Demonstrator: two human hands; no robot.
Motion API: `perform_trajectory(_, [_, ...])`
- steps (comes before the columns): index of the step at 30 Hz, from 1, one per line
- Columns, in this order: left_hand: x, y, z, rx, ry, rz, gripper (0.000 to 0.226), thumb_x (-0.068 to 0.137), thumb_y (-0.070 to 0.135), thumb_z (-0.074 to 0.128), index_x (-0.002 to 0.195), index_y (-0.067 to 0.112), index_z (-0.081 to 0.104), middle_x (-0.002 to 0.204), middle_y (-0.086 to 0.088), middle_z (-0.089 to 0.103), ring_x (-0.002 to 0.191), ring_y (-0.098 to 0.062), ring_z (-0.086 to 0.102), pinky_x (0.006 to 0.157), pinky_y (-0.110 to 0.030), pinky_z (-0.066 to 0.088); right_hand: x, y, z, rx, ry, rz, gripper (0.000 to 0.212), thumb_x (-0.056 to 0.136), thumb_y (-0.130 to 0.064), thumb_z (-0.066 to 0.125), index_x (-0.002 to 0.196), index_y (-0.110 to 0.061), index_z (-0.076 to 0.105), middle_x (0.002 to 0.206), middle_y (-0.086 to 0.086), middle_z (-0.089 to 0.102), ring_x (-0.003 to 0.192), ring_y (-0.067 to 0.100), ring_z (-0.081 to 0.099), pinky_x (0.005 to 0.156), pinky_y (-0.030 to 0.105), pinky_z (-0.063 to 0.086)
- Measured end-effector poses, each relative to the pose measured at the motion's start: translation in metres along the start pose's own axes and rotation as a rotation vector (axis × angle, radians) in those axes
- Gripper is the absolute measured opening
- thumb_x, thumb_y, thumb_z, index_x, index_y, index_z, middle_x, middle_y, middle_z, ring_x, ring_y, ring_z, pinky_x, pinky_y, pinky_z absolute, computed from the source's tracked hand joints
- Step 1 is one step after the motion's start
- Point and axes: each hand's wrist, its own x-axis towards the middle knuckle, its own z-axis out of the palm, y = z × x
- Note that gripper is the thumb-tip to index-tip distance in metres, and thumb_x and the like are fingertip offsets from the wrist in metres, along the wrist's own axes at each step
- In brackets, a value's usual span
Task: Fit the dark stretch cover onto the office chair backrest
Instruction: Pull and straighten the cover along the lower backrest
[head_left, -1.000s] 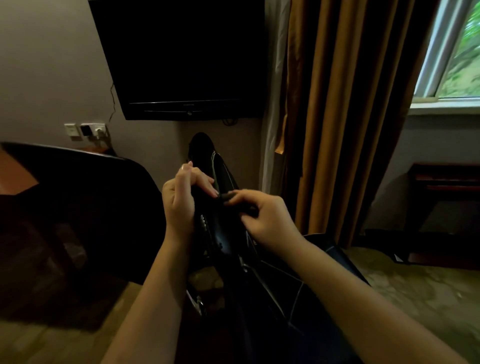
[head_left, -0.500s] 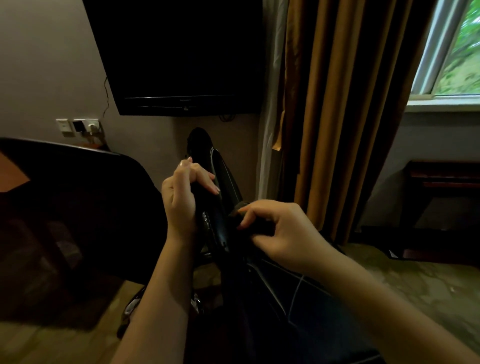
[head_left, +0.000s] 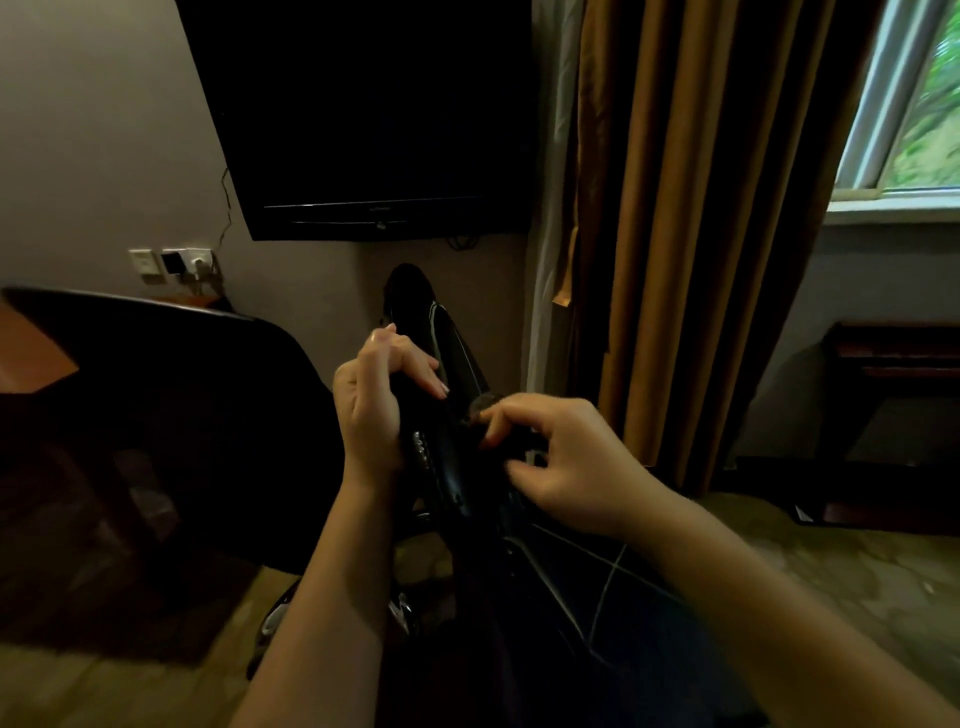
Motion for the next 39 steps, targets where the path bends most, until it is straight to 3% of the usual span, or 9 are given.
perform_trajectory(7, [0.003,0.002,0.0,-0.022,-0.003,-0.014,0.054,0.096,0.012,0.022,0.055,0.012,0.057,0.05,-0.014,0.051,0.063,-0.018,0.053,0.088,-0.02,0.039,0.011,-0.009,-0.007,-0.074,-0.063,-0.012,0.037,0.081,-0.002,0.065,0.083,-0.038,0.056,0.099,-0.009,0.064,0.098,0.003,0.062,0.088,0.028,0.053])
perform_trajectory(13, [0.005,0.001,-0.001,-0.048,-0.029,-0.04,0.055,0.096,0.013,0.023,0.052,0.012,0.057,0.049,-0.007,0.052,0.063,-0.018,0.052,0.083,-0.013,0.038,0.084,0.015,0.005,-0.149,0.084,0.054,0.021,0.081,-0.002,0.063,0.088,-0.022,0.064,0.094,0.0,0.067,0.086,0.014,0.064,0.081,0.036,0.054])
perform_trajectory(21, [0.0,0.005,-0.003,0.016,-0.09,-0.054,0.057,0.094,0.024,0.03,0.046,0.006,0.053,0.05,-0.01,0.053,0.062,-0.029,0.051,0.101,-0.031,0.034,0.063,0.009,-0.008,-0.119,-0.029,0.039,0.03,0.081,-0.005,0.065,0.083,-0.035,0.06,0.096,-0.007,0.067,0.09,0.007,0.065,0.083,0.032,0.055])
perform_trajectory(24, [0.002,0.005,-0.006,0.039,-0.122,-0.065,0.058,0.096,0.024,0.032,0.046,0.01,0.055,0.05,-0.004,0.056,0.059,-0.028,0.052,0.087,-0.041,0.042,0.034,0.003,-0.01,-0.075,-0.067,-0.008,0.026,0.08,-0.003,0.066,0.086,-0.029,0.063,0.101,-0.01,0.065,0.1,0.001,0.061,0.092,0.026,0.051])
perform_trajectory(26, [0.008,0.01,-0.008,0.098,-0.157,-0.064,0.057,0.097,0.029,0.035,0.047,0.013,0.057,0.05,-0.004,0.059,0.056,-0.025,0.056,0.077,-0.037,0.047,0.022,0.002,-0.011,-0.065,-0.082,-0.04,0.026,0.079,-0.003,0.068,0.088,-0.027,0.064,0.101,-0.01,0.065,0.101,0.001,0.06,0.093,0.026,0.05])
perform_trajectory(31, [0.053,0.023,0.001,0.693,-0.175,-0.052,0.05,0.1,0.029,0.043,0.059,0.015,0.067,0.058,0.003,0.065,0.057,-0.008,0.061,0.062,-0.015,0.043,0.015,0.007,-0.014,0.007,-0.065,-0.011,0.031,0.081,-0.003,0.068,0.104,-0.023,0.065,0.105,-0.013,0.064,0.102,-0.002,0.06,0.089,0.021,0.052])
perform_trajectory(35, [0.091,0.003,0.017,1.244,-0.425,-0.19,0.03,0.096,0.038,0.049,0.106,0.014,0.065,0.095,-0.002,0.063,0.095,-0.023,0.06,0.074,-0.03,0.044,0.01,0.008,-0.013,0.067,-0.065,0.06,0.049,0.085,-0.004,0.064,0.125,-0.028,0.051,0.109,-0.018,0.06,0.104,-0.001,0.06,0.09,0.018,0.051])
perform_trajectory(37, [0.106,-0.009,0.024,1.391,-0.586,-0.273,0.044,0.095,0.04,0.051,0.128,0.012,0.054,0.118,-0.01,0.059,0.112,-0.029,0.054,0.085,-0.035,0.045,0.009,0.009,-0.015,0.092,-0.07,0.067,0.041,0.086,-0.004,0.063,0.119,-0.027,0.055,0.109,-0.014,0.063,0.101,0.0,0.062,0.088,0.021,0.053])
perform_trajectory(39, [0.116,-0.02,0.027,1.48,-0.604,-0.307,0.056,0.093,0.043,0.053,0.138,0.01,0.044,0.132,-0.014,0.051,0.121,-0.033,0.047,0.094,-0.04,0.043,0.009,0.012,-0.014,0.115,-0.059,0.069,0.038,0.086,-0.003,0.063,0.115,-0.027,0.058,0.116,-0.012,0.062,0.107,0.0,0.059,0.092,0.021,0.051])
